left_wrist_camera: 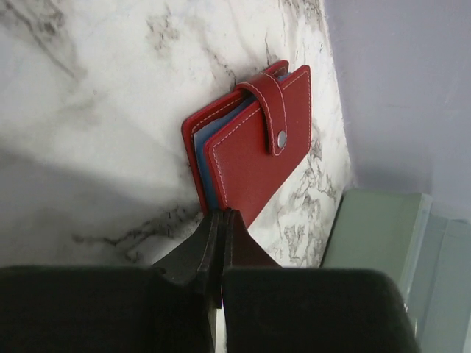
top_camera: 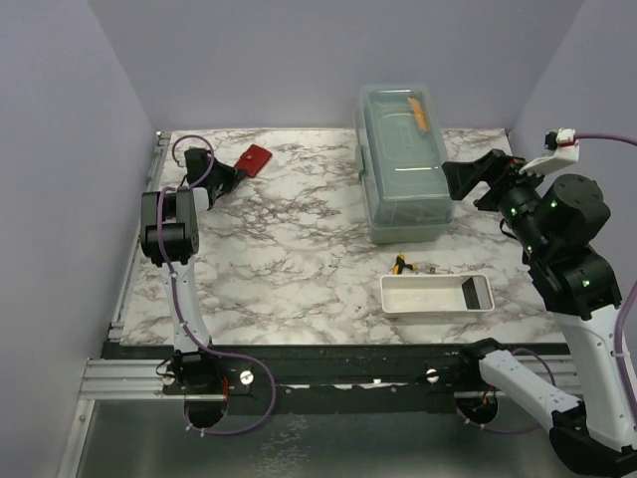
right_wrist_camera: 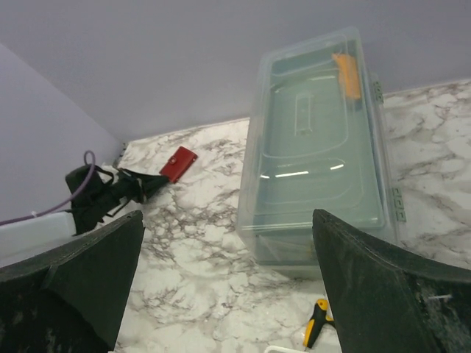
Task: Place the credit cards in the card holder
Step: Move the card holder to the center of the board.
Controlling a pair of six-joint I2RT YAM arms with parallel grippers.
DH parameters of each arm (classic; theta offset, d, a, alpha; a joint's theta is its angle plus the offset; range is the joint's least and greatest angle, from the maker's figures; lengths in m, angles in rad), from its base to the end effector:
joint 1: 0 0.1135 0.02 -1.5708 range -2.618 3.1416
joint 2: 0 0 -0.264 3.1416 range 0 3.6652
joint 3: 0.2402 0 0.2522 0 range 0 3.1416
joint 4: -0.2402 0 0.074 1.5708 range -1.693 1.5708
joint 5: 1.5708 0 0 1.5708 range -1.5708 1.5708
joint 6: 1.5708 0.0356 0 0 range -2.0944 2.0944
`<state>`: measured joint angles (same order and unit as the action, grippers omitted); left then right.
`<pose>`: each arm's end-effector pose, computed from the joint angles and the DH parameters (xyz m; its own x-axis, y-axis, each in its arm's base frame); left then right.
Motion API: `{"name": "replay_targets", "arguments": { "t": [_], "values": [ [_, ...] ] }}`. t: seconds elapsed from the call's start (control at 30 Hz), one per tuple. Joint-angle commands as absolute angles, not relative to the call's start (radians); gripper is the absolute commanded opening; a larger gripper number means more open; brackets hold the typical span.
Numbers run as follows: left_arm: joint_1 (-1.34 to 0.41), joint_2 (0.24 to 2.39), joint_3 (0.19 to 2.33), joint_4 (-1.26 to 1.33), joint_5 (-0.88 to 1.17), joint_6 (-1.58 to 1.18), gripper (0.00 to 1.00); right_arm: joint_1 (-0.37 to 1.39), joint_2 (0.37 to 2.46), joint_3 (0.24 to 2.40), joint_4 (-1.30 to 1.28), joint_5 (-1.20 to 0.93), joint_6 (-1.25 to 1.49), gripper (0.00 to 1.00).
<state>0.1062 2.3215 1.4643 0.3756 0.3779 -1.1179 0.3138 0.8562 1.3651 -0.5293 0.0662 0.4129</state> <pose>0.4993 0.0400 0.1110 -0.4053 -0.8837 -0.2341 -0.3150 0.3754 -0.8717 0.1350 0.0413 0.4824 -0.1161 0.3833 -0.9163 -0.2167 0.8905 0.4000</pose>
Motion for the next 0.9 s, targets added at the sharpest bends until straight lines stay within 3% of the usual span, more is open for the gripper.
{"name": "replay_targets", "arguments": {
  "t": [0.0, 0.13, 0.4, 0.63, 0.87],
  "values": [
    [0.081, 2.179, 1.389, 0.185, 0.257, -1.001, 0.0, 0.31, 0.789, 1.28, -0.506, 0.112, 0.387, 1.0],
    [0.049, 2.048, 1.27, 0.107, 0.225, -1.011, 0.0, 0.31, 0.843, 1.289, -0.554, 0.058, 0.291, 1.0],
    [-0.073, 1.656, 0.877, 0.119, 0.265, -1.065, 0.0, 0.326, 1.169, 1.391, -0.726, -0.102, 0.225, 1.0],
    [-0.196, 1.342, 0.556, 0.133, 0.294, -1.154, 0.0, 0.582, 1.338, 1.349, -0.559, -0.086, 0.305, 1.0],
    [-0.235, 1.058, 0.412, -0.006, 0.331, -1.19, 0.02, 0.685, 1.44, 1.302, -0.418, -0.145, 0.428, 1.0]
  ]
}}
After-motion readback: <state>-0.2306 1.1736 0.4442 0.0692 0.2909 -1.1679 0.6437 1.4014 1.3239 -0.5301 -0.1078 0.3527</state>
